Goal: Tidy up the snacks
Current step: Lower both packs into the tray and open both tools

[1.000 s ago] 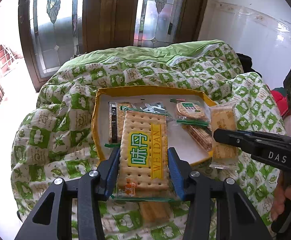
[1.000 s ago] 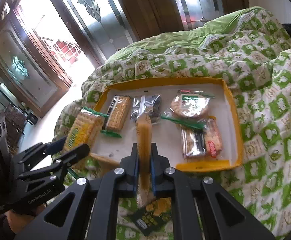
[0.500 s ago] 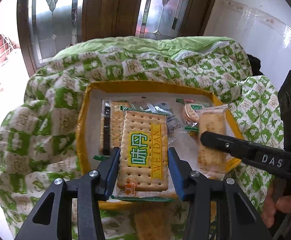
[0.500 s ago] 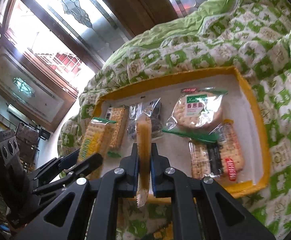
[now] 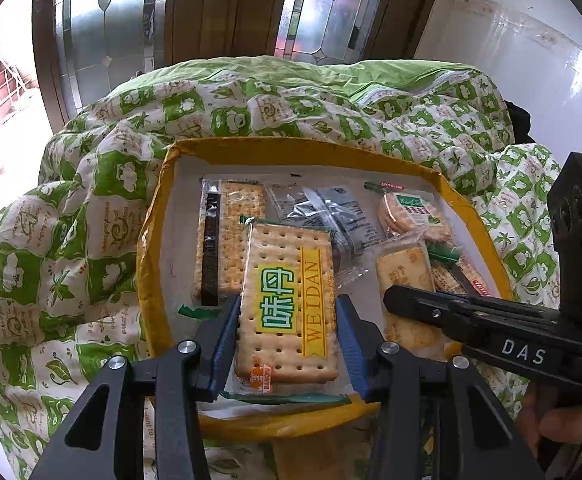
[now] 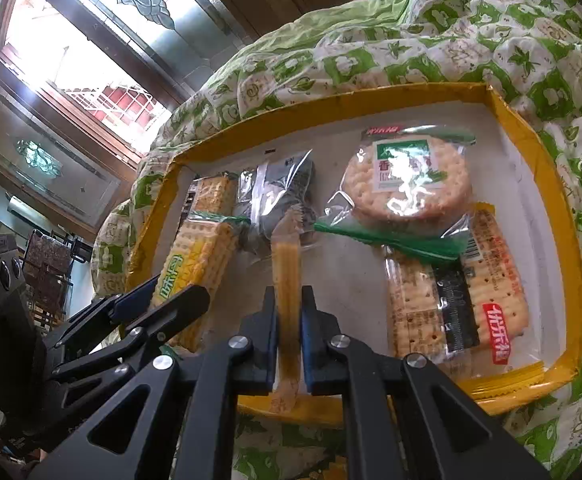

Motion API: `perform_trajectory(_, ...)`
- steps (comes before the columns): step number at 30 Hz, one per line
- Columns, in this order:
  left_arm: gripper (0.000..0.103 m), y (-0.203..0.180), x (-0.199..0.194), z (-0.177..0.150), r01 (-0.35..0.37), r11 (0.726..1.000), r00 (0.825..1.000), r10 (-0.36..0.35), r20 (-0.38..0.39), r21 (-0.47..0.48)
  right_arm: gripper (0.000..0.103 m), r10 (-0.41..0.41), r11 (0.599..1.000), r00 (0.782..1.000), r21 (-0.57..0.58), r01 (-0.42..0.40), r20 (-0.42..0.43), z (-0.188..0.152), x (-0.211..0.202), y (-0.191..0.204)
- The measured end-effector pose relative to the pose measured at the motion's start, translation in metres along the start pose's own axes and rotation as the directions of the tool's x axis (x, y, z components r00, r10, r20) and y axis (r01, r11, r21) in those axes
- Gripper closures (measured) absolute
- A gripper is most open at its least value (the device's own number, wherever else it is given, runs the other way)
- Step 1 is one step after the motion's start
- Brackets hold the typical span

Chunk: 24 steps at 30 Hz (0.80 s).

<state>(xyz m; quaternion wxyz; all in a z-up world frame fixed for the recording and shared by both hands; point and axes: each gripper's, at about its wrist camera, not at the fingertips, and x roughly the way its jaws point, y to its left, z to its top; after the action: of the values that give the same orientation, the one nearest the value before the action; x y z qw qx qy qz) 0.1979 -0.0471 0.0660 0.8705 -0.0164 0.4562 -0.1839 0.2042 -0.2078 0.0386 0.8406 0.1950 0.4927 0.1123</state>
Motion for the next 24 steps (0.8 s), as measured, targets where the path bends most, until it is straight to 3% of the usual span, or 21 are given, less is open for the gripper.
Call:
perform_trajectory(18, 0.053, -0.002, 0.004, -0.002, -0.027, 0.999, 1.0, 0.027, 0.004, 0.022, 0.092, -0.005, 1.0, 1.0, -0.022, 0.006, 0.025, 0.004, 0.004, 0.005)
perform_trajectory(20, 0.053, -0.002, 0.004, -0.002, -0.03, 0.999, 1.0, 0.03, 0.001, 0.019, 0.083, -0.006, 1.0, 0.999, -0.017, 0.007, 0.036, 0.004, 0.001, 0.003)
perform_trajectory(22, 0.053, -0.002, 0.004, -0.003, -0.035, 0.999, 0.999, 0.035, -0.002, 0.021, 0.061, -0.011, 1.0, 0.999, -0.003, 0.011, 0.052, 0.005, -0.002, 0.001)
perform_trajectory(24, 0.052, -0.003, 0.003, -0.003, -0.036, 0.999, 0.999, 0.036, -0.002, 0.023, 0.061, -0.017, 1.0, 0.997, -0.003, 0.018, 0.07, 0.005, -0.007, 0.001)
